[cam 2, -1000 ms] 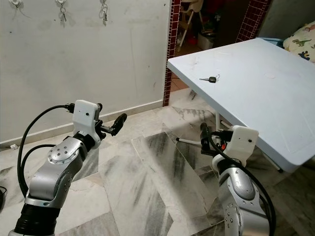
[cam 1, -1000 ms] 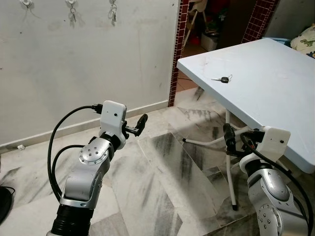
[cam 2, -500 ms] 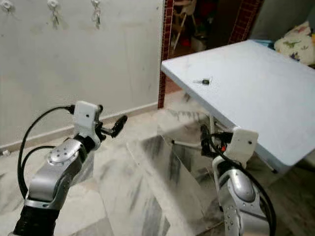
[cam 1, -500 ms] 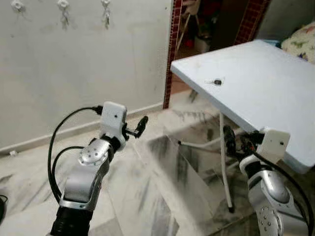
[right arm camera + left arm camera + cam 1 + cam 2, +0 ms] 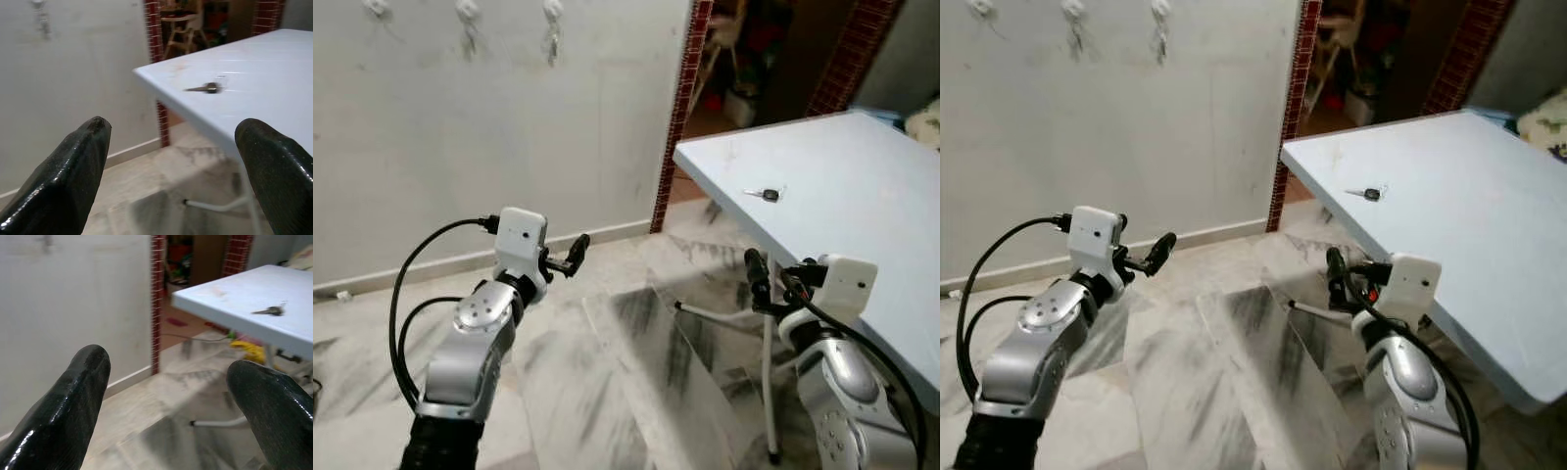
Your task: Hang keys on a hook
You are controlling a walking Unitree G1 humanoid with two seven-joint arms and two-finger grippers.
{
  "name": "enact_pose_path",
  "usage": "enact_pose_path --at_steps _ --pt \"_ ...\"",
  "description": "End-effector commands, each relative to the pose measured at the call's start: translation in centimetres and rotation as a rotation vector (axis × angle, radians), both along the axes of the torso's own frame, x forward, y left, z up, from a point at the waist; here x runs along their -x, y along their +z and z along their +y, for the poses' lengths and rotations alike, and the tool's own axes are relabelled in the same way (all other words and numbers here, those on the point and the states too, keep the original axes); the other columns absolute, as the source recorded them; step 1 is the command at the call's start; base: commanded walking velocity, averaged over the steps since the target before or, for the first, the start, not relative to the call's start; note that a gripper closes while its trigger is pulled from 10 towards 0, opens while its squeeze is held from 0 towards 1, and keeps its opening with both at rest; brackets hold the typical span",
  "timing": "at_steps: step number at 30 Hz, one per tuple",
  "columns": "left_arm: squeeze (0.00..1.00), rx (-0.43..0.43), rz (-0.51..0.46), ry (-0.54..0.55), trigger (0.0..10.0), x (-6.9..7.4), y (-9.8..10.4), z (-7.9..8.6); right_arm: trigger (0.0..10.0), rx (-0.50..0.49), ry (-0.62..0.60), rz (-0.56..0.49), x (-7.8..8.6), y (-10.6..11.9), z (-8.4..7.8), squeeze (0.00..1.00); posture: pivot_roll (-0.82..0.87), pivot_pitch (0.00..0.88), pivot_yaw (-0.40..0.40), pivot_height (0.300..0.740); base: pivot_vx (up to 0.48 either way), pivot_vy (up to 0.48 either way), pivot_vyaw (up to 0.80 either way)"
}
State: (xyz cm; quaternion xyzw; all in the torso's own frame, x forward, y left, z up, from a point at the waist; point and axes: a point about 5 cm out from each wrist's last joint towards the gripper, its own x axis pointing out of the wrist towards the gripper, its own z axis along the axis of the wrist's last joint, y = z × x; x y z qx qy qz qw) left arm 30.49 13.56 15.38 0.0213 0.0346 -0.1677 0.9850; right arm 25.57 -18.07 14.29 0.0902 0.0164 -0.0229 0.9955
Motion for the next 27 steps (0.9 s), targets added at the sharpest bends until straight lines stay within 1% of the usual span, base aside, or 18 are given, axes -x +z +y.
enact_pose_path --at_steps 1,11,15,22,27 --pt "0.00 0.032 -0.018 -0.046 10.0 -0.04 0.67 -1.41 10.0 0.019 -0.036 -0.002 0.22 0.14 -1.07 0.00 0.11 0.000 -0.018 0.740 0.000 0.000 0.00" --pt "0.00 0.032 -0.015 -0.046 10.0 -0.02 0.67 -1.49 10.0 0.024 -0.038 -0.006 0.12 0.20 -1.11 0.00 0.11 0.000 -0.018 0.740 0.000 0.000 0.00" --pt "0.00 0.049 -0.008 -0.041 10.0 -0.03 0.61 -1.65 10.0 0.023 -0.047 -0.006 0.02 0.27 -1.26 0.00 0.11 0.000 -0.017 0.740 0.000 0.000 0.00" --pt "0.00 0.061 -0.006 -0.035 10.0 -0.27 0.76 -1.79 10.0 0.021 -0.053 0.004 -0.06 0.21 -1.37 0.00 0.10 0.000 -0.016 0.740 0.000 0.000 -0.79" --pt "0.00 0.084 0.014 -0.016 10.0 -0.48 0.68 -1.64 10.0 0.025 -0.057 0.000 -0.11 0.27 -1.46 0.00 0.10 0.000 -0.015 0.740 0.000 0.000 -0.79"
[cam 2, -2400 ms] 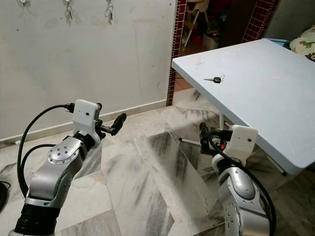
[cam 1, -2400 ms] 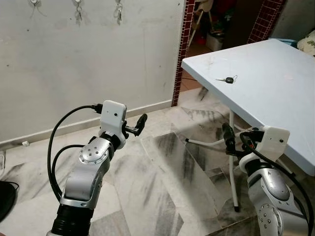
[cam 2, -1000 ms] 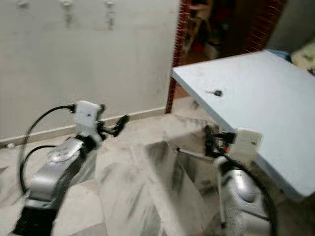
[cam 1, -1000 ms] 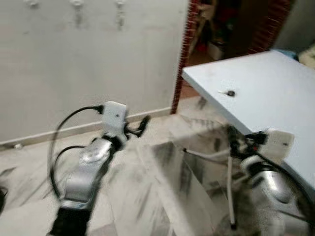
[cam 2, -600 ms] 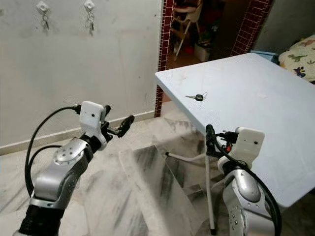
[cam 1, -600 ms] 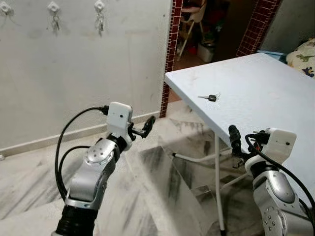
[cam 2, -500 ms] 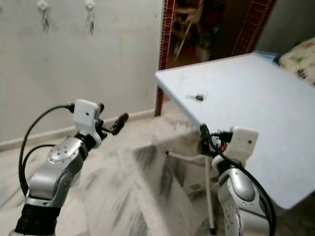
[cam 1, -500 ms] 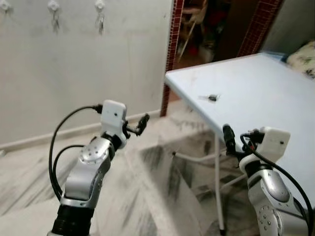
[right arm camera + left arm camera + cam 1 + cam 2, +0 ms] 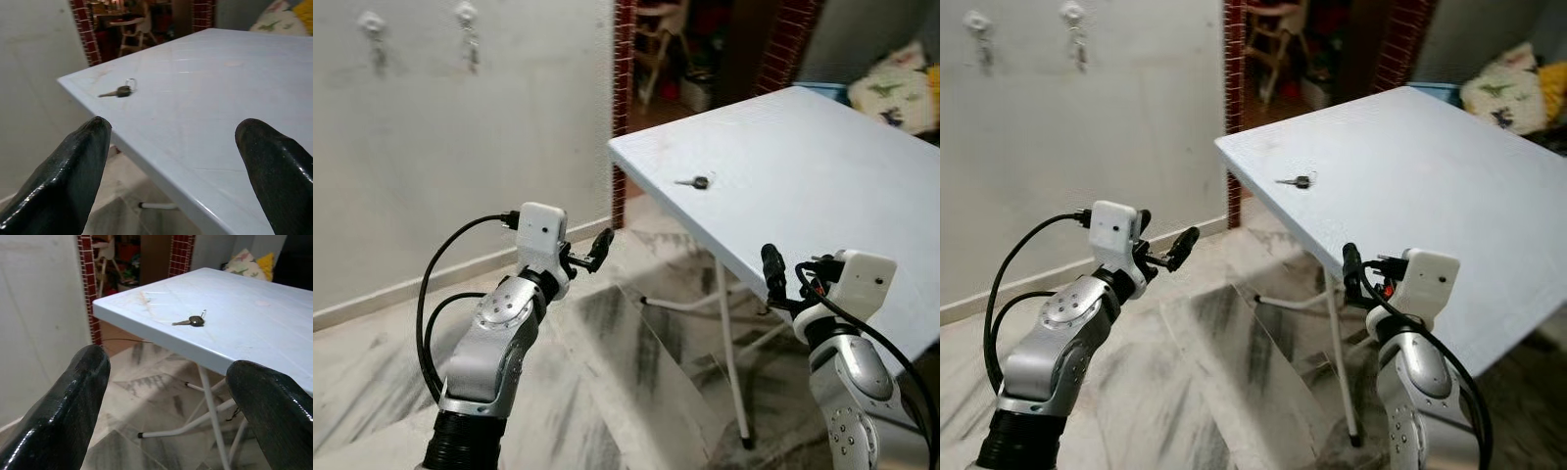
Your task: Hang keys on a hook
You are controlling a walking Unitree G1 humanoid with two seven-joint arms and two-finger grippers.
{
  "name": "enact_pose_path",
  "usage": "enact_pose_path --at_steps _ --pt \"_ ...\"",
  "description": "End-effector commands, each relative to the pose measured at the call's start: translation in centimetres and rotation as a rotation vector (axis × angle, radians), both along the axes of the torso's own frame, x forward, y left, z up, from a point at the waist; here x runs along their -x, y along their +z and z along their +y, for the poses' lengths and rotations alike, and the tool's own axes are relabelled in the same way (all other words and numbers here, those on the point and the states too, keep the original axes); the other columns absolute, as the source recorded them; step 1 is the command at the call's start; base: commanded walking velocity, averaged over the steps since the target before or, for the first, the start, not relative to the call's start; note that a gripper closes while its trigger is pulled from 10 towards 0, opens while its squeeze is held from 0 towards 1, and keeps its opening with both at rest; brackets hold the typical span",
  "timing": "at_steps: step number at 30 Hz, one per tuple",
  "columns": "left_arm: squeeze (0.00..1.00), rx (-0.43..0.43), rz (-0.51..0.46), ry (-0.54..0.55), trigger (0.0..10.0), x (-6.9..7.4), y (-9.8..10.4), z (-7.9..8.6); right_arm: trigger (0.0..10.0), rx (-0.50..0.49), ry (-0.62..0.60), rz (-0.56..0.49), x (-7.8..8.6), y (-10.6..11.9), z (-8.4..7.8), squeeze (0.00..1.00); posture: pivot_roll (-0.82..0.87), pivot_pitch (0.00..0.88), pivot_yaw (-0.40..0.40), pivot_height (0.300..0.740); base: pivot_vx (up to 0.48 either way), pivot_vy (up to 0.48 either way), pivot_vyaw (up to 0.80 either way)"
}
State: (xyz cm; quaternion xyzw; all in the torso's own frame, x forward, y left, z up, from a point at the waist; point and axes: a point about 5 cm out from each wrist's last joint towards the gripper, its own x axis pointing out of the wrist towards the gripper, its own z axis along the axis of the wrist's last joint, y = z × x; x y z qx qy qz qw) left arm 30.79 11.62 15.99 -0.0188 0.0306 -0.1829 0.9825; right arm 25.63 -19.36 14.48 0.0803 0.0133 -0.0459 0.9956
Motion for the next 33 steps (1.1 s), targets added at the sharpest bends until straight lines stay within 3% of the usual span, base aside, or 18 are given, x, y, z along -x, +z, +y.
enact_pose_path --at_steps 1,19,33 --pt "0.00 0.016 0.021 0.021 10.0 -0.3 0.0 0.4 10.0 0.005 -0.013 0.002 -0.1 0.1 -0.2 0.00 0.10 0.000 -0.015 0.740 0.000 0.000 -0.79" --pt "0.00 0.052 0.134 0.066 10.0 -0.9 -1.0 0.7 10.0 0.013 -0.027 -0.001 -0.3 0.3 -0.3 0.00 0.10 0.000 -0.017 0.740 0.000 0.000 -0.79" --pt "0.00 0.042 0.170 0.022 10.0 -0.6 -1.5 -0.2 10.0 0.014 -0.045 0.002 -0.2 0.2 -0.4 0.00 0.09 0.000 -0.014 0.740 0.000 0.000 -0.79"
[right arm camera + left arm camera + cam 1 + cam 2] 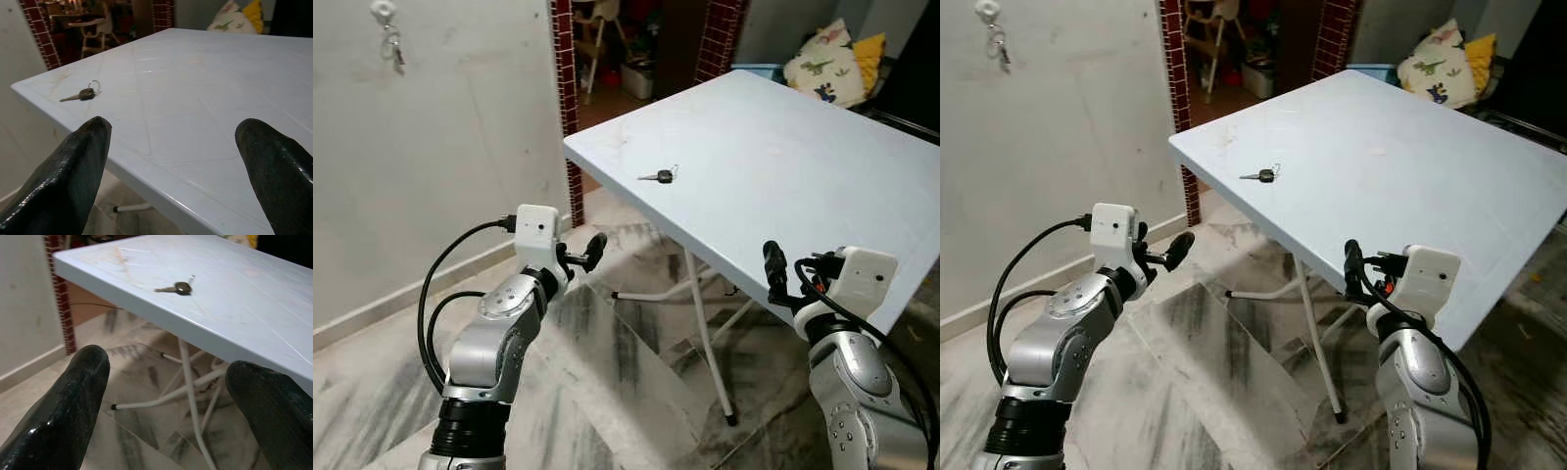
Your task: Hang keys on a hook
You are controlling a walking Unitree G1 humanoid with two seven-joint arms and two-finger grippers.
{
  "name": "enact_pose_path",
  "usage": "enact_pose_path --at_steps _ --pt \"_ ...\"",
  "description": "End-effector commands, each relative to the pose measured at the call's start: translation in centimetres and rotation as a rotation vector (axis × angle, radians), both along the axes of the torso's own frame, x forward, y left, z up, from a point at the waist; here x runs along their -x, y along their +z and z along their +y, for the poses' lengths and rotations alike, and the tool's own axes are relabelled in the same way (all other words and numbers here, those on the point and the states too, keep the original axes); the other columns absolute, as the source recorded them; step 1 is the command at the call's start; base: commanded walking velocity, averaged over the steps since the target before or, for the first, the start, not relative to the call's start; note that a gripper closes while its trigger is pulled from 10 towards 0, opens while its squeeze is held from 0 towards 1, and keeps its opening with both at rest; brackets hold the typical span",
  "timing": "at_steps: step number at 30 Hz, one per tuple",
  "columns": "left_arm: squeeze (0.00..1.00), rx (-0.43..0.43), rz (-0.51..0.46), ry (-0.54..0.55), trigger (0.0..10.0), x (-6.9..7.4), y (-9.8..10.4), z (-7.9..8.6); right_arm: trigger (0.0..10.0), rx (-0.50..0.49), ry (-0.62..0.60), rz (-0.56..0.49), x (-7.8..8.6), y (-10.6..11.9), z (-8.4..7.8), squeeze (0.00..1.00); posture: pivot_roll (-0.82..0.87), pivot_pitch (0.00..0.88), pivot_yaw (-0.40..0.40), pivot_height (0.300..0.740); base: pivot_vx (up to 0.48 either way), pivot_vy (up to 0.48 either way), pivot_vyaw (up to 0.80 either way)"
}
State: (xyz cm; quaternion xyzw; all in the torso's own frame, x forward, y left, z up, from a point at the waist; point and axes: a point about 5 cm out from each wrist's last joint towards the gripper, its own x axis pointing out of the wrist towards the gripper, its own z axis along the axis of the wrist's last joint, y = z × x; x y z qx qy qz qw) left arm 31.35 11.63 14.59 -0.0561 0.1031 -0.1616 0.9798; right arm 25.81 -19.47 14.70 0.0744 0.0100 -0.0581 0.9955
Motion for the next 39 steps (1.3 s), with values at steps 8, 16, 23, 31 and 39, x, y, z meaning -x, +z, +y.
enact_pose_path --at_steps 8,16,23,31,39 --pt "0.00 0.013 0.015 -0.035 10.0 0.06 0.04 -0.37 10.0 0.003 -0.024 -0.003 0.05 0.10 -0.34 0.00 0.09 0.000 -0.012 0.740 0.000 0.000 -0.46" --pt "0.00 0.016 0.014 -0.043 10.0 0.06 0.14 -0.46 10.0 0.003 -0.025 -0.005 0.06 0.12 -0.32 0.00 0.09 0.000 -0.011 0.740 0.000 -0.211 0.00" --pt "0.00 0.021 0.015 -0.047 10.0 0.07 0.18 -0.52 10.0 0.005 -0.028 -0.007 0.08 0.13 -0.36 0.00 0.09 0.000 -0.013 0.740 0.000 -0.297 0.00" --pt "0.00 0.028 0.015 -0.049 10.0 0.08 0.20 -0.58 10.0 0.005 -0.030 -0.007 0.10 0.12 -0.40 0.00 0.09 0.000 -0.012 0.740 0.000 -0.348 0.00" --pt "0.00 0.028 0.017 -0.057 10.0 0.10 0.21 -0.62 10.0 0.005 -0.032 -0.007 0.09 0.12 -0.39 0.00 0.09 0.000 -0.012 0.740 0.000 -0.374 0.00"
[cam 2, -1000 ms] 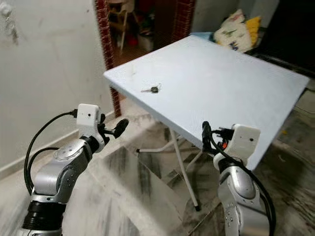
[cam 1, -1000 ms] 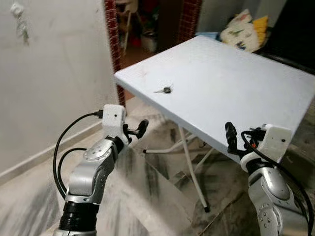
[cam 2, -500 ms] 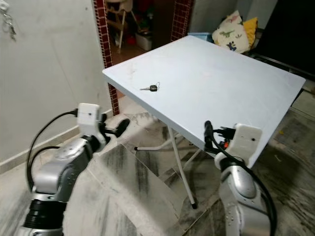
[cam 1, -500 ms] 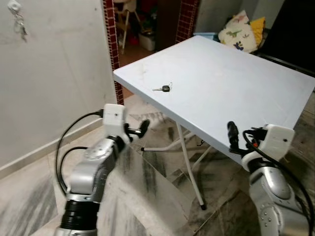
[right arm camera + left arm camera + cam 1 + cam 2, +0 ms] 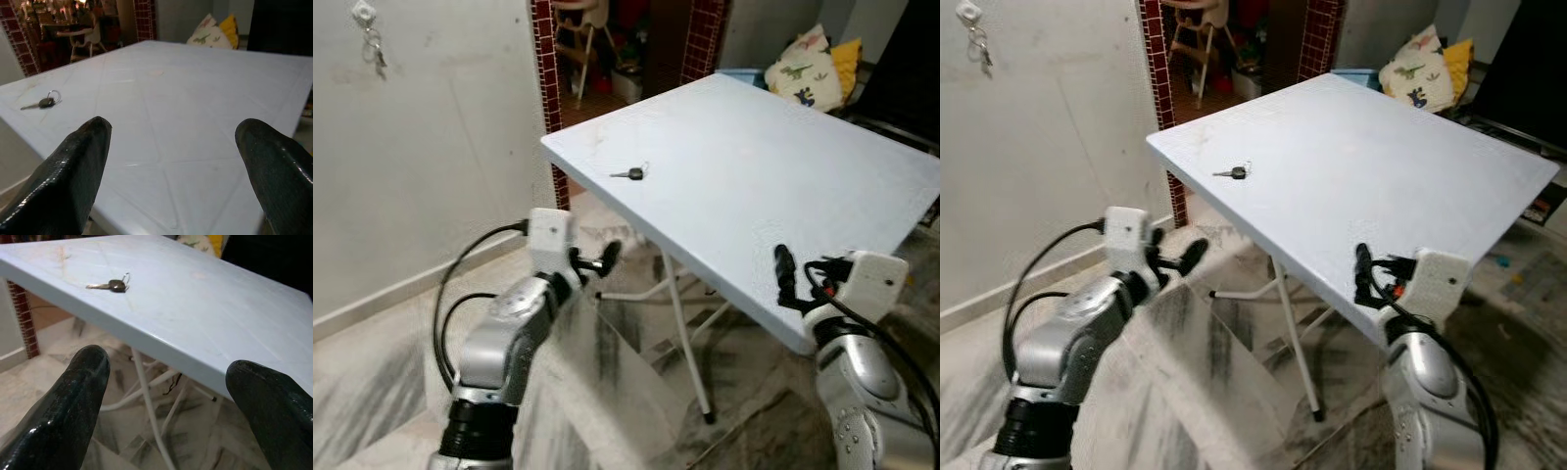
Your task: Hang keys on a hook
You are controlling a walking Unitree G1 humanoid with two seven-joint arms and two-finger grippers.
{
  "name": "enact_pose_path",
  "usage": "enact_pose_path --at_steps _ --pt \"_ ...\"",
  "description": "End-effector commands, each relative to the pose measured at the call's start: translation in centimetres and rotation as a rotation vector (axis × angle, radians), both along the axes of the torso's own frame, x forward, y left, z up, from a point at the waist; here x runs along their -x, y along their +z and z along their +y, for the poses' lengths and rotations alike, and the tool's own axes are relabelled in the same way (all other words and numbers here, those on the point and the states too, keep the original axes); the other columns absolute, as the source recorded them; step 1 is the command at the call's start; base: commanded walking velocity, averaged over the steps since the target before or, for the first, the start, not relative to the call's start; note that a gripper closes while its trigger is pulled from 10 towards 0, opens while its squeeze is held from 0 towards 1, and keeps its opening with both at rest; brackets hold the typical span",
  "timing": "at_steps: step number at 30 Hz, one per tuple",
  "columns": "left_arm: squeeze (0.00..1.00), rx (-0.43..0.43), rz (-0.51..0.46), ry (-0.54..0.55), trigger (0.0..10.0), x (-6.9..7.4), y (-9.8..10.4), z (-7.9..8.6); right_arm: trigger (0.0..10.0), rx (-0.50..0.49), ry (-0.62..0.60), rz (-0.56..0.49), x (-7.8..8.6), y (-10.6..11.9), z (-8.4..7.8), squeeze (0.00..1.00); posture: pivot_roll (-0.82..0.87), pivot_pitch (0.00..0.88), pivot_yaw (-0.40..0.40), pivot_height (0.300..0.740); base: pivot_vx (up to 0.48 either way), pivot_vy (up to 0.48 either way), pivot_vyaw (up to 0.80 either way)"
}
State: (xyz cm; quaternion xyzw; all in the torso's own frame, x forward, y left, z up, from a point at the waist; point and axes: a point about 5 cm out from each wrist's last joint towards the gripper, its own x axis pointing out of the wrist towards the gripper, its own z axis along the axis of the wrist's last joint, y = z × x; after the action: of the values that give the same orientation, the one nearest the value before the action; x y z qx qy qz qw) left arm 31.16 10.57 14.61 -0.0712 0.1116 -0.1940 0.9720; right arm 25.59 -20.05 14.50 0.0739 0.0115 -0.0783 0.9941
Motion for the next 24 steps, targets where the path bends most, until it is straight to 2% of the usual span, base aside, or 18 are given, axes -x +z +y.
enact_pose_path --at_steps 1,18,24 --pt "0.00 -0.007 -0.002 0.007 10.0 -0.09 0.18 0.44 10.0 0.004 0.008 -0.013 -0.14 0.32 0.19 0.00 0.09 0.000 -0.012 0.740 0.000 -0.375 0.00" --pt "0.00 -0.003 -0.003 -0.005 10.0 -0.04 0.16 0.10 10.0 0.007 -0.016 -0.018 -0.32 0.53 -0.28 0.00 0.08 0.000 -0.013 0.740 0.000 -0.344 0.00" --pt "0.00 0.015 -0.006 0.011 10.0 -0.19 0.22 0.20 10.0 0.009 -0.017 -0.017 -0.29 0.54 -0.37 0.00 0.08 0.000 -0.014 0.740 0.000 0.000 0.00"
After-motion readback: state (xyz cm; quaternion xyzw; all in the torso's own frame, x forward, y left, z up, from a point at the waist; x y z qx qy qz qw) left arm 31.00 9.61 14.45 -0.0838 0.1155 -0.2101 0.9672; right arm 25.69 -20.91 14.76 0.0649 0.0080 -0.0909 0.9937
